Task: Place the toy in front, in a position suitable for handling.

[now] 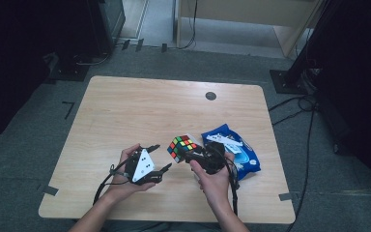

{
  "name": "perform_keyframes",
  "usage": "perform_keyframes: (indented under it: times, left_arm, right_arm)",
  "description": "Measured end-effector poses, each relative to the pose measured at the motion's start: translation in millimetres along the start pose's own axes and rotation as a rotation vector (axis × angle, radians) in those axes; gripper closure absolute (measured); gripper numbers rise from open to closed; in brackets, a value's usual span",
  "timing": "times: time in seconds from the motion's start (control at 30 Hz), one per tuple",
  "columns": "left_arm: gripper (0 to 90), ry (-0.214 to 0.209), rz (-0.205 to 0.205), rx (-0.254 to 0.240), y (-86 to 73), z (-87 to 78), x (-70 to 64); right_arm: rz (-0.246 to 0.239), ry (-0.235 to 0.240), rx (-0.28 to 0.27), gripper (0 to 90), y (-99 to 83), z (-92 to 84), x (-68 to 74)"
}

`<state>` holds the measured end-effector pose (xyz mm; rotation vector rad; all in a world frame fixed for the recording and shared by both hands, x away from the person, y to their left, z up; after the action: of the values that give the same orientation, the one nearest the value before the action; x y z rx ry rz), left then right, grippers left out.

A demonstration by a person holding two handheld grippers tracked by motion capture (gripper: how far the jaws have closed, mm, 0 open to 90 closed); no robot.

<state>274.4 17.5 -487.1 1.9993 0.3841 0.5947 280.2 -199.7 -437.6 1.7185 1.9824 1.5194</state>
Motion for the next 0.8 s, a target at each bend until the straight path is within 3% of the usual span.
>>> perform_keyframes:
  times: [0.53,0.67,0.8]
  left_arm:
    - [26.9,0.015,0.013,-0.008,-0.5,-0.3,0.4]
    - [26.8,0.046,0.073,-0.002,-1.6,-0.3,-0.2]
    - [26.8,0.080,0.176,-0.008,-2.7,1.8,-3.7]
  right_arm:
    - [-0.007,0.001,0.016,34.4,-1.1,1.5,1.1]
    - [-0.021,0.016,0.057,34.4,-0.3,2.8,1.4]
    - [-0.043,0.022,0.104,34.4,0.1,4.8,4.2]
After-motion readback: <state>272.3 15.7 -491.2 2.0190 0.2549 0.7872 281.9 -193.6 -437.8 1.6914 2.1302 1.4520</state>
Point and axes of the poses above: each handheld gripper's, and its own axes: z roughly forward along the jaws, y roughly out of its top, x roughly to its left, the point moved 2 cm from there along z, roughly forward along the jaws, and after that the axes turned 4 degrees about -y, right-handed, at the moved point
